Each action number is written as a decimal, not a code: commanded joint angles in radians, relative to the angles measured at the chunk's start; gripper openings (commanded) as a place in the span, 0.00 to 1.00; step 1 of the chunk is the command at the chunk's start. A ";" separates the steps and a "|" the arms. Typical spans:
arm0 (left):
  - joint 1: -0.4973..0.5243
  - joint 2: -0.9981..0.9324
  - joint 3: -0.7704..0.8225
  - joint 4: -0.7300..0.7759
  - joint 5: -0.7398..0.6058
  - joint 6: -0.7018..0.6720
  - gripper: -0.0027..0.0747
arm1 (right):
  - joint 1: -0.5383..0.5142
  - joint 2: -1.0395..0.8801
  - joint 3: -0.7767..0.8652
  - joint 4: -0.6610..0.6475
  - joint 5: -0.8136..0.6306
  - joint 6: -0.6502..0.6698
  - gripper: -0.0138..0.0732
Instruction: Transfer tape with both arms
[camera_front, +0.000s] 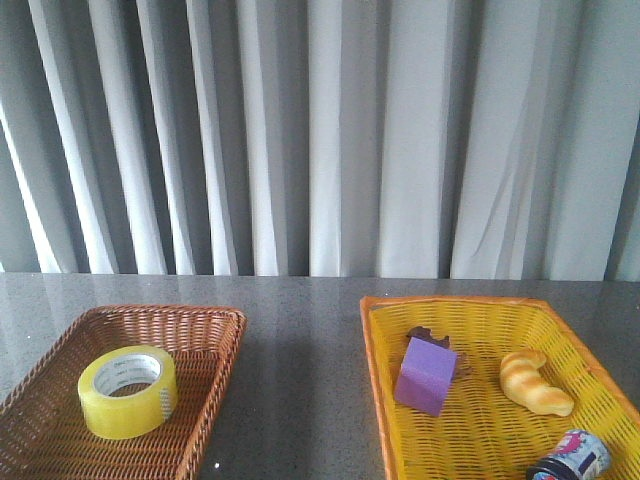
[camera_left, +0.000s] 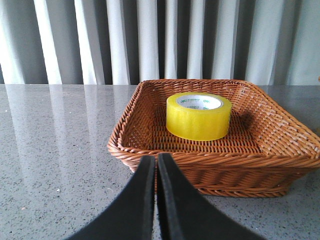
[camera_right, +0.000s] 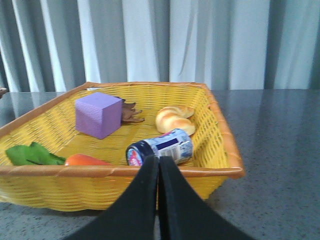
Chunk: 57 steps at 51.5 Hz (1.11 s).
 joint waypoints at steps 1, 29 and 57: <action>-0.001 -0.006 -0.025 -0.002 -0.078 -0.010 0.03 | -0.066 0.002 0.009 -0.017 -0.081 0.023 0.15; -0.001 -0.006 -0.025 -0.002 -0.078 -0.010 0.03 | -0.121 0.002 0.008 -0.019 -0.081 0.056 0.15; -0.001 -0.006 -0.025 -0.002 -0.078 -0.010 0.03 | -0.121 0.002 0.008 -0.019 -0.081 0.056 0.15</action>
